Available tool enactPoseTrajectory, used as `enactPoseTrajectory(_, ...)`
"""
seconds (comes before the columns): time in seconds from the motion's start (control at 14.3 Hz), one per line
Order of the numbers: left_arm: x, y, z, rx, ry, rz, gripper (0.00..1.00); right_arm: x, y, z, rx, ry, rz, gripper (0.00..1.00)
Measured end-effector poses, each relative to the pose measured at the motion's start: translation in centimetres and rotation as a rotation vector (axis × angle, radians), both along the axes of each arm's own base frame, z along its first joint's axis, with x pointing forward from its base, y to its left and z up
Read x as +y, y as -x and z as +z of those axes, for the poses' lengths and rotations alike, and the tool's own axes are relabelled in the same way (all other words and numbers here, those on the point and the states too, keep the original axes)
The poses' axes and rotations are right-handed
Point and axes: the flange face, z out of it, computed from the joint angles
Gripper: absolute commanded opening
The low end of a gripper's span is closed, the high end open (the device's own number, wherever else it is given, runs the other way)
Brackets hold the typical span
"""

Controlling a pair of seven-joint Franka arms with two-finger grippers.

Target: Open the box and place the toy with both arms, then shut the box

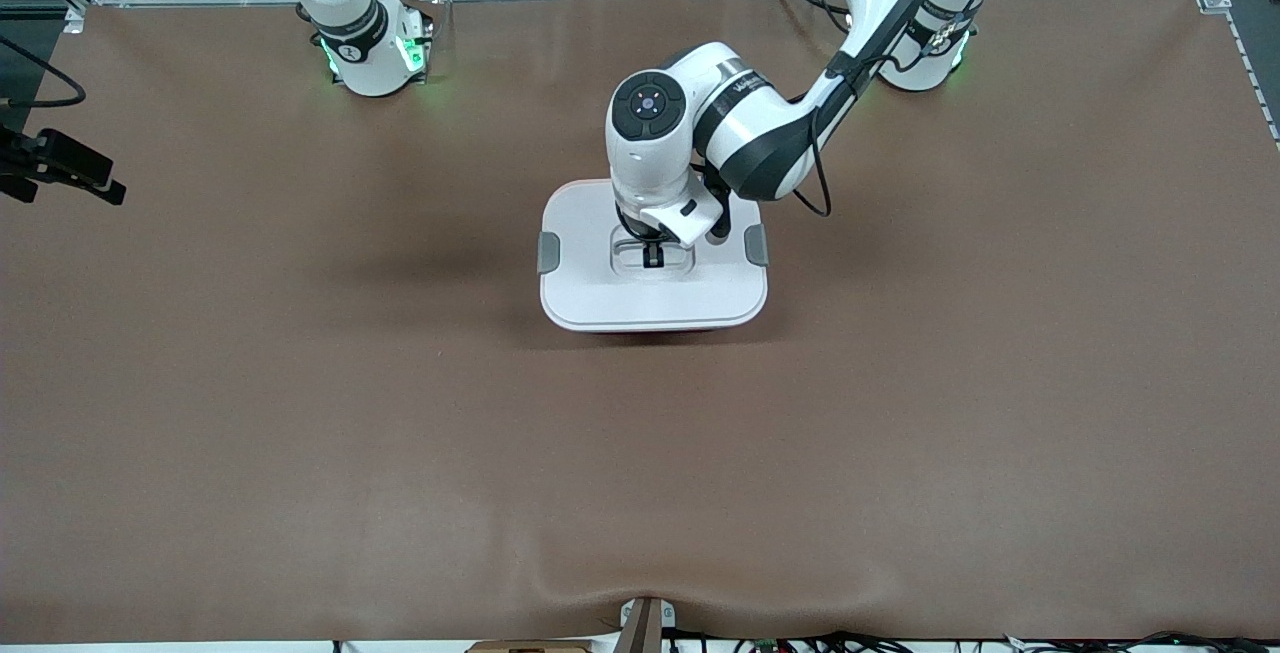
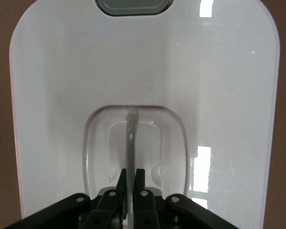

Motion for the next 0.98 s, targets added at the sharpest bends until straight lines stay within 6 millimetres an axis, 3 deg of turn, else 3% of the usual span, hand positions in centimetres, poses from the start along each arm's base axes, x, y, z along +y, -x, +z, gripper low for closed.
enactPoseTrajectory(0.28, 0.0, 0.0, -0.9, 0.011, -0.007, -0.002, 0.0, 1.8, -0.4, -0.3, -0.002, 0.0, 0.031, 1.0)
enactPoseTrajectory(0.63, -0.6, 0.6, -1.3, 0.013, -0.012, -0.018, 0.0, 0.3, -0.6, -0.7, -0.005, 0.004, 0.001, 1.0)
enactPoseTrajectory(0.98, -0.9, 1.0, -1.4, 0.003, -0.023, -0.035, 0.0, 0.4, -0.6, -0.9, 0.003, 0.003, 0.002, 1.0)
